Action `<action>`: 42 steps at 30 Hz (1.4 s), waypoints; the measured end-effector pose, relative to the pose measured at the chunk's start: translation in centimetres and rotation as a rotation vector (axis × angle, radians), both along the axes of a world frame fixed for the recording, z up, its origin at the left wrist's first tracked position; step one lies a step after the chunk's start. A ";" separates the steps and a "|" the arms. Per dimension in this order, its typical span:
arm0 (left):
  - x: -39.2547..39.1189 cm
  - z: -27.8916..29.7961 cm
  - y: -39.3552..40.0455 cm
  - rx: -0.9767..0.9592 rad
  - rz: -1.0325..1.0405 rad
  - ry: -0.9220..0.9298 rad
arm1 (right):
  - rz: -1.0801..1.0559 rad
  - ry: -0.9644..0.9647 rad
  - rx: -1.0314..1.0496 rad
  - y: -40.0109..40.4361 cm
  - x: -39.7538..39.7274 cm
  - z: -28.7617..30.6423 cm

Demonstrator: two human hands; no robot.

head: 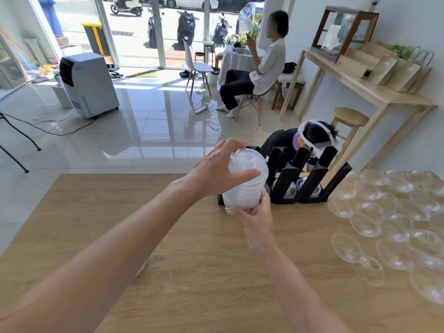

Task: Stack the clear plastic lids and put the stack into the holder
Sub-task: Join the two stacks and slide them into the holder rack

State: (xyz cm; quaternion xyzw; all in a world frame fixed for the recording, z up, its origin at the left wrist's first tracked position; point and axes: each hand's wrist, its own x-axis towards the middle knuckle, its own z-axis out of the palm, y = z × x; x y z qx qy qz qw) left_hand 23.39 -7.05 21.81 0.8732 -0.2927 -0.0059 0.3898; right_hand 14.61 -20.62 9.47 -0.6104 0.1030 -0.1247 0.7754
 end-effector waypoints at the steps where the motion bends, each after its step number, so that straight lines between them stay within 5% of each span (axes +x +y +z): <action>1: -0.1 0.0 0.0 -0.004 0.006 0.002 | 0.006 -0.003 0.012 0.2 0.0 0.1; 9: -0.4 -0.6 0.0 0.023 0.119 0.018 | 0.067 0.024 0.063 0.6 0.0 0.5; 26: 0.2 -1.4 -0.3 -0.027 0.106 0.039 | 0.025 0.037 0.784 0.1 0.7 1.7; 42: 4.5 2.0 -7.4 -0.060 -0.134 0.029 | -0.029 0.022 0.661 -8.6 2.7 3.7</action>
